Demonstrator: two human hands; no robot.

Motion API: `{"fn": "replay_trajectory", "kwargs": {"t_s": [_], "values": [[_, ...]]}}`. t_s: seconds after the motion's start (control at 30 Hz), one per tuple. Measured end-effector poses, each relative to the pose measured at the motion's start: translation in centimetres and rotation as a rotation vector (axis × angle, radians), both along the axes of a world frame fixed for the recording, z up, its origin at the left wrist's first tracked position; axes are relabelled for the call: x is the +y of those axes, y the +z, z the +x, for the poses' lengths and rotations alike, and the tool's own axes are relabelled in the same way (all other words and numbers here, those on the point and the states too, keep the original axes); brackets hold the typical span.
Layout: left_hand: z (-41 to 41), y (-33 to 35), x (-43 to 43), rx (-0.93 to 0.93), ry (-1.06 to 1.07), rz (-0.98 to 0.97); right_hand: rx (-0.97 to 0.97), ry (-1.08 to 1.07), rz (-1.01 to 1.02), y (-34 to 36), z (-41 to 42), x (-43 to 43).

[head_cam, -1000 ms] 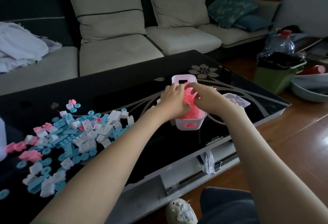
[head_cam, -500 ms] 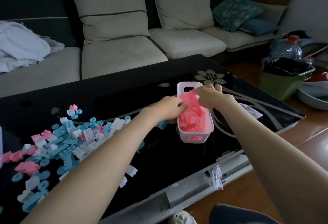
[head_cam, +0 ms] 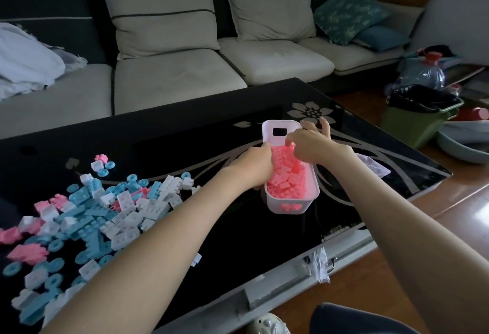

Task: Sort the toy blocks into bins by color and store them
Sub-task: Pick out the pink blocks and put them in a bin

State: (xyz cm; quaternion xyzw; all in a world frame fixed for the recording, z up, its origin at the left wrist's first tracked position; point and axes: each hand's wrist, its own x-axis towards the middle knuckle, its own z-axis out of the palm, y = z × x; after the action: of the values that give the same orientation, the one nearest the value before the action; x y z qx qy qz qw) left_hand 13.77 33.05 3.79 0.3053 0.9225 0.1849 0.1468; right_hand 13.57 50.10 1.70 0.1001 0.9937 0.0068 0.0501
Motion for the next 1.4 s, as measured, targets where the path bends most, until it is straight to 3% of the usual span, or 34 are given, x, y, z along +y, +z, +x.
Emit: {"fn": "replay_trajectory", "kwargs": {"t_s": [0.13, 0.23, 0.5, 0.6, 0.77, 0.97, 1.13, 1.4], "values": [[0.2, 1.4, -1.4, 0.097, 0.035, 0.059, 0.205, 0.031, -0.049, 1.5, 0.2, -1.4], [0.4, 2.4, -2.9, 0.115, 0.064, 0.022, 0.253, 0.111, -0.109, 3.2, 0.7, -4.3], [1.3, 3.3, -11.3, 0.212, 0.123, -0.126, 0.163, 0.391, -0.266, 5.0, 2.4, -14.3], [1.4, 2.5, -17.0, 0.248, 0.260, -0.239, 0.075, 0.469, -0.295, 4.2, 2.0, -18.7], [1.4, 0.4, -26.1, 0.204, 0.500, -0.236, -0.037, 0.565, -0.343, 2.7, 1.3, -24.1], [2.5, -2.4, -35.2, 0.137, 0.746, -0.110, -0.076, 0.467, -0.311, 0.6, -1.3, -28.7], [3.2, -4.7, -38.0, 0.104, 0.761, 0.056, -0.117, 0.381, -0.193, -1.1, -3.0, -30.1], [2.3, -5.1, -37.5, 0.223, 0.731, 0.053, -0.137, 0.321, -0.198, -0.9, -4.1, -30.2]]}}
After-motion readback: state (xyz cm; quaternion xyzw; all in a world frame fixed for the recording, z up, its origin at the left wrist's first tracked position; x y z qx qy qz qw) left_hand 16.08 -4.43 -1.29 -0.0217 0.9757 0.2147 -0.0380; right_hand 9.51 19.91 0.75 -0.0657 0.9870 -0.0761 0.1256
